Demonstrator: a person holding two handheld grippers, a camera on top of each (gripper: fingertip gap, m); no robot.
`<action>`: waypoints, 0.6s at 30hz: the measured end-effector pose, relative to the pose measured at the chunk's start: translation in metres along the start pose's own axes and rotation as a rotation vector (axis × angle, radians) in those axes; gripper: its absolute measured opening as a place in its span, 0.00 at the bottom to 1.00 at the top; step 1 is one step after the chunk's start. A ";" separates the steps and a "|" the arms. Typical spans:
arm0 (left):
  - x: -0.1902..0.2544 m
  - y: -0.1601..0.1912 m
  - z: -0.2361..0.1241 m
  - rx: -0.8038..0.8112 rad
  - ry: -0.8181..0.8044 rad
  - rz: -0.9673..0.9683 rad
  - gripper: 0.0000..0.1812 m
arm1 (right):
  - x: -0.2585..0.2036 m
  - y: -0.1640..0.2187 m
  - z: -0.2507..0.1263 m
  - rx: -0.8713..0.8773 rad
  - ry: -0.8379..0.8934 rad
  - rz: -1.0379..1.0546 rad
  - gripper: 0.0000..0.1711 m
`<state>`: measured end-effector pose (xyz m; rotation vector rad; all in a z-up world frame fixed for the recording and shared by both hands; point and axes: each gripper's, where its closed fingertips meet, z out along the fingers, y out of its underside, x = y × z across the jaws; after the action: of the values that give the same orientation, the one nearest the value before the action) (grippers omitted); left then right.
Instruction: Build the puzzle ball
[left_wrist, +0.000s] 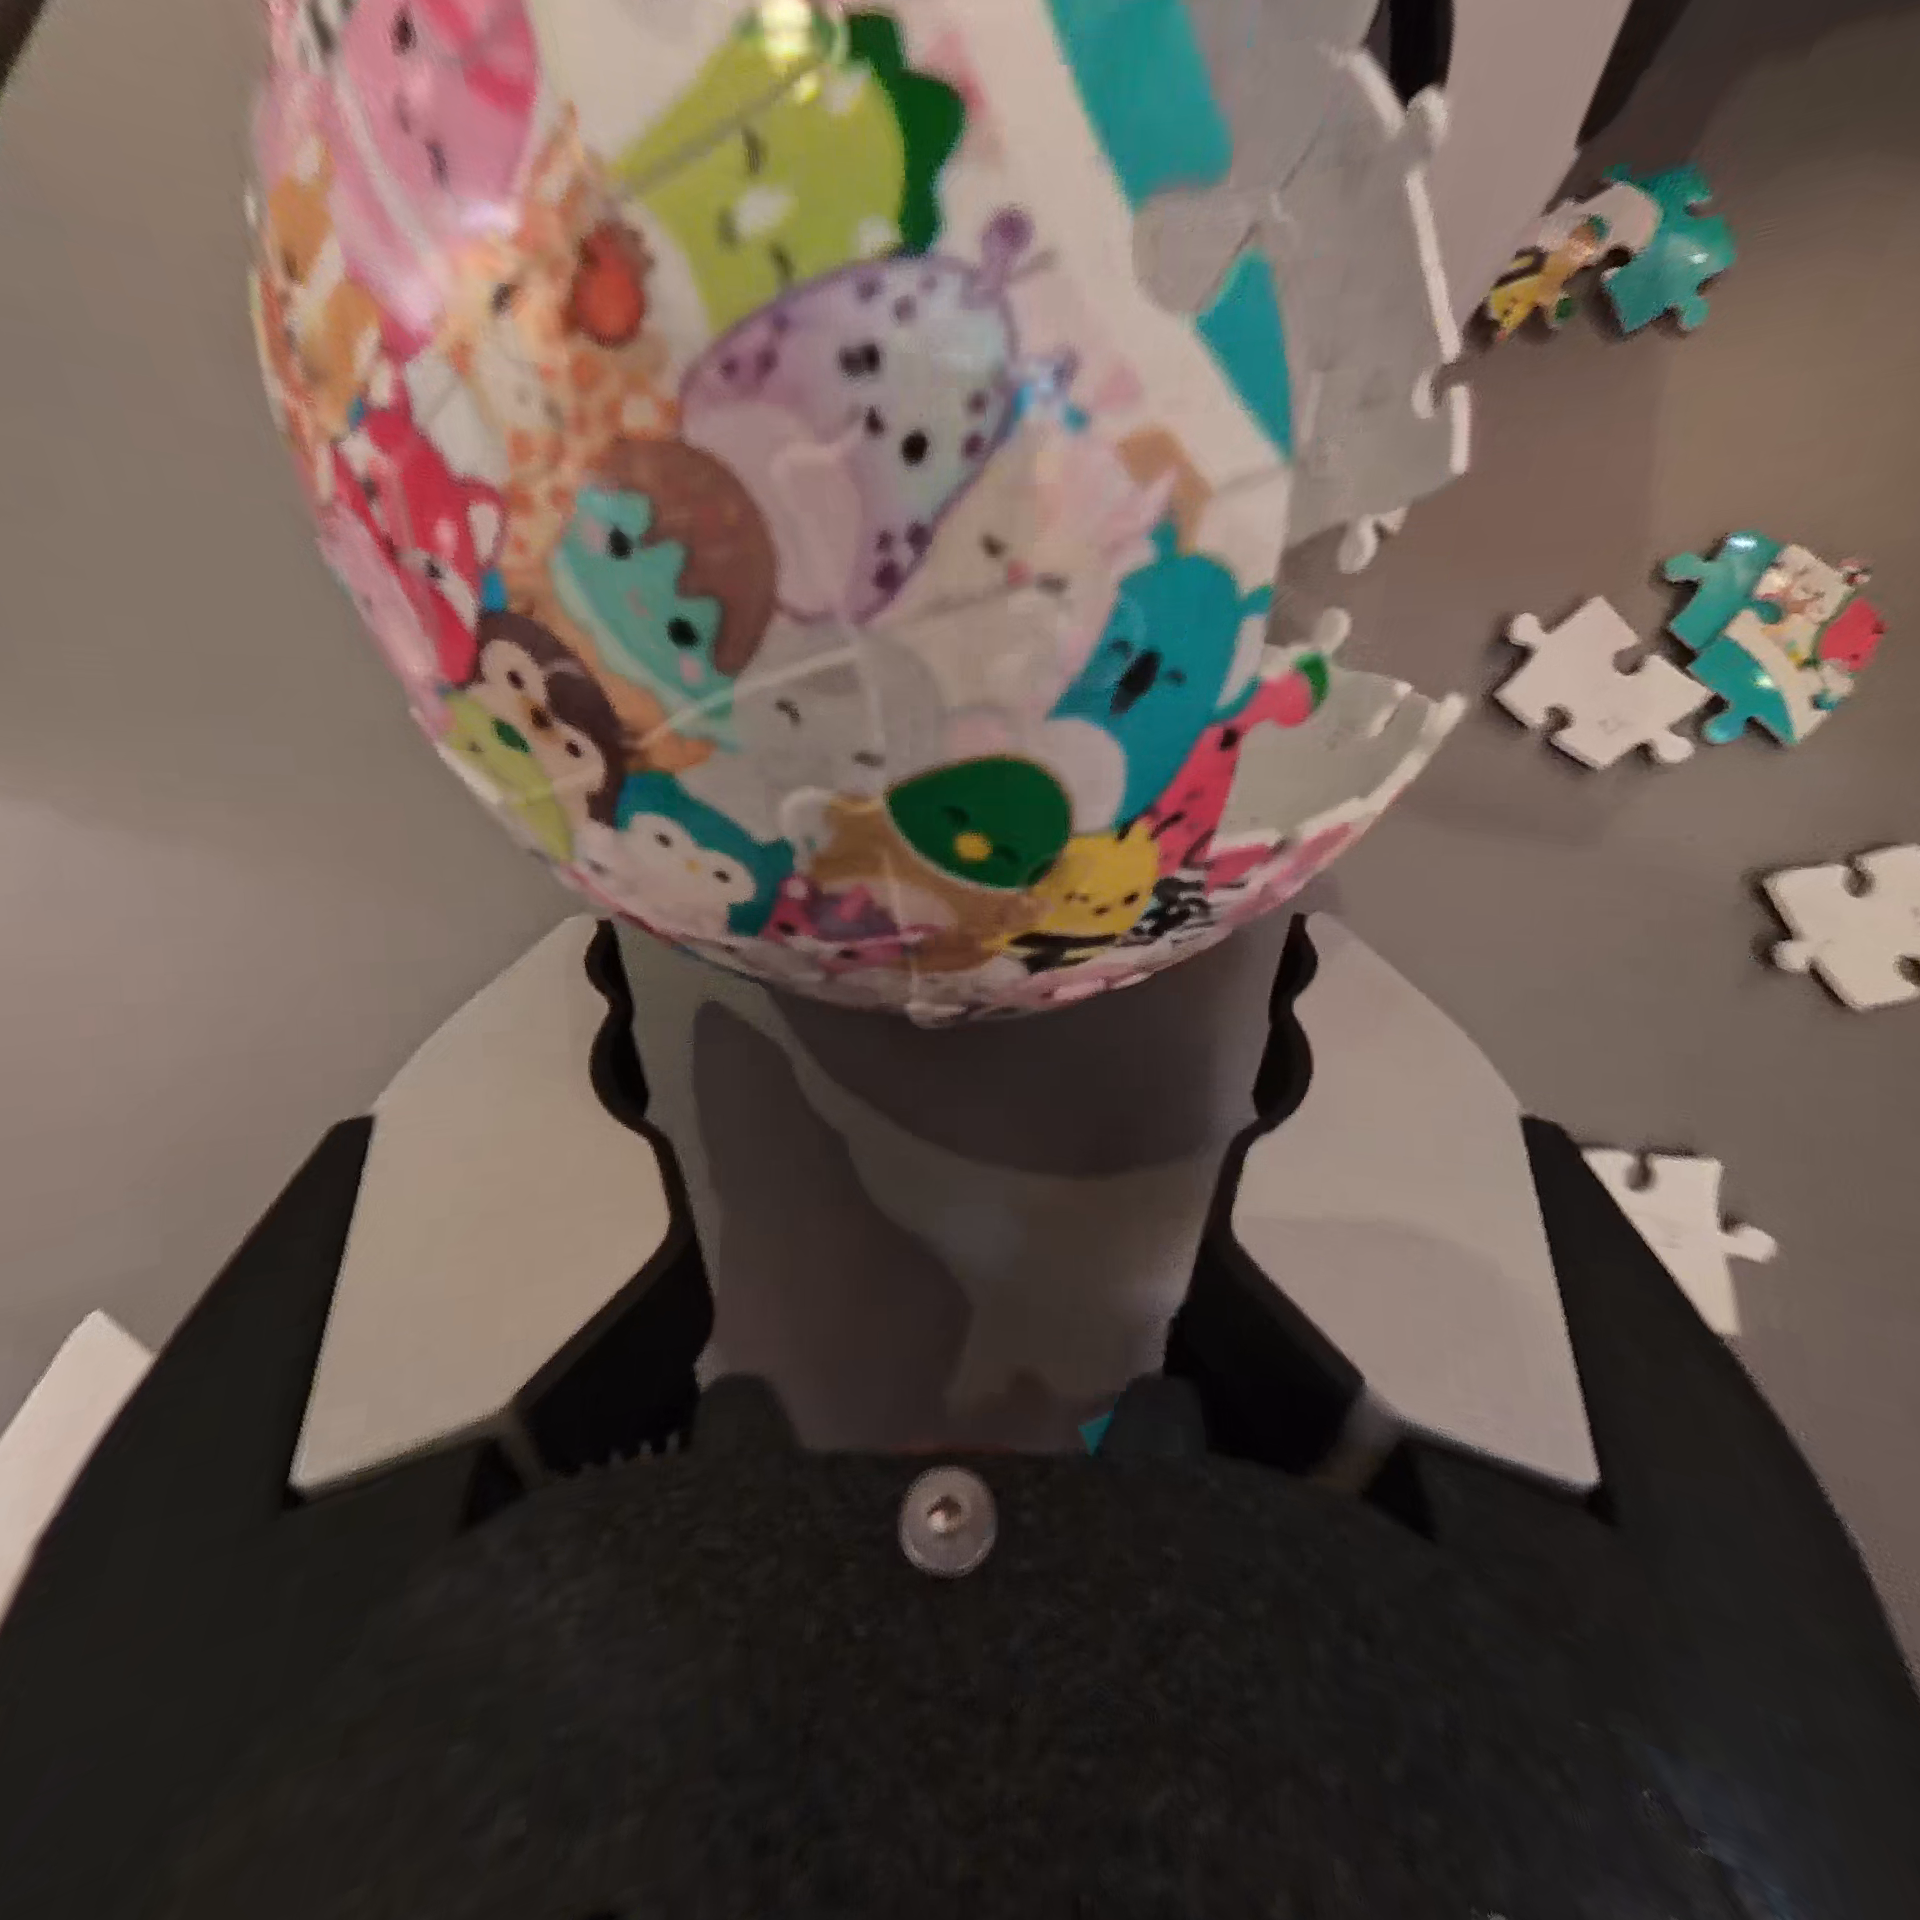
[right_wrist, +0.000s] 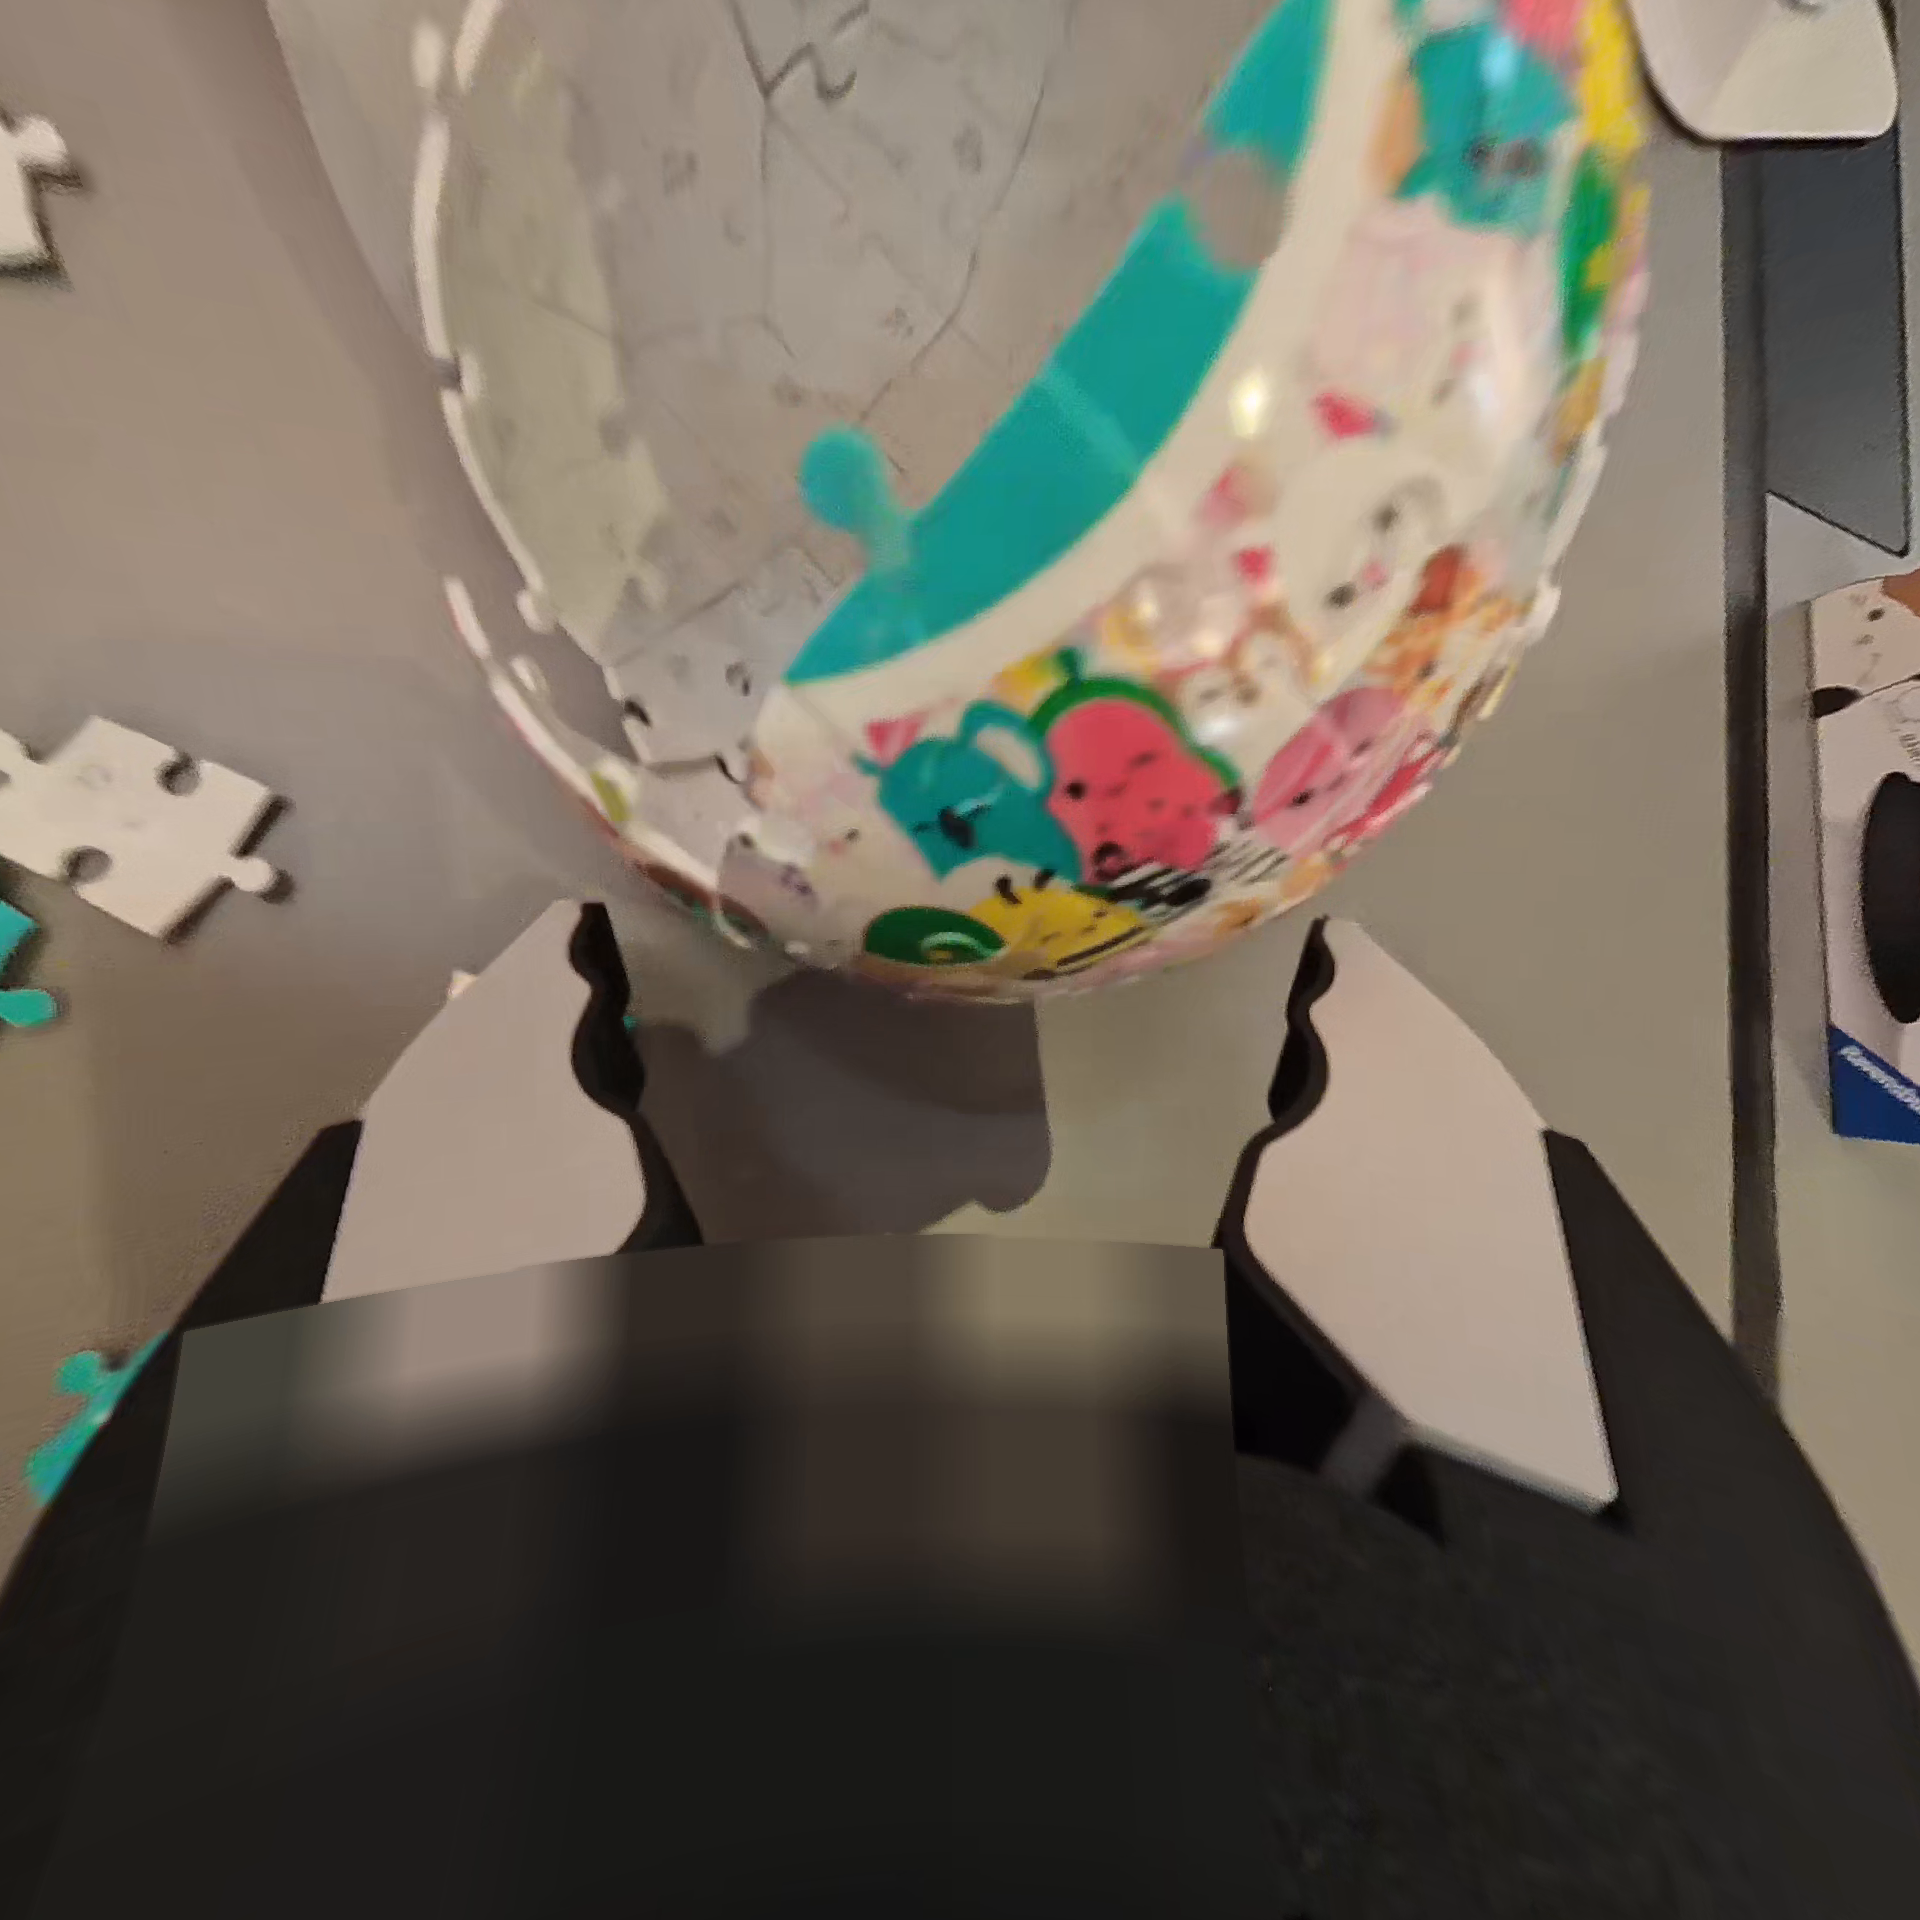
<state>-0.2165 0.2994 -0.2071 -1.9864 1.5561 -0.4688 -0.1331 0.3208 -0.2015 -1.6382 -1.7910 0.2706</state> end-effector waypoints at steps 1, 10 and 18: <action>-0.003 0.000 0.001 0.002 -0.031 0.008 0.64 | 0.002 0.003 0.003 -0.012 0.018 -0.024 0.70; 0.004 -0.006 0.008 -0.010 0.030 -0.050 0.59 | -0.002 -0.015 0.013 0.072 -0.060 0.068 0.69; 0.015 -0.013 0.000 0.033 0.235 -0.152 0.57 | -0.012 -0.018 0.002 0.073 -0.247 0.257 0.70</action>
<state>-0.2028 0.2871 -0.1998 -2.0938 1.5267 -0.8097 -0.1487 0.3068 -0.1964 -1.8474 -1.7194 0.6719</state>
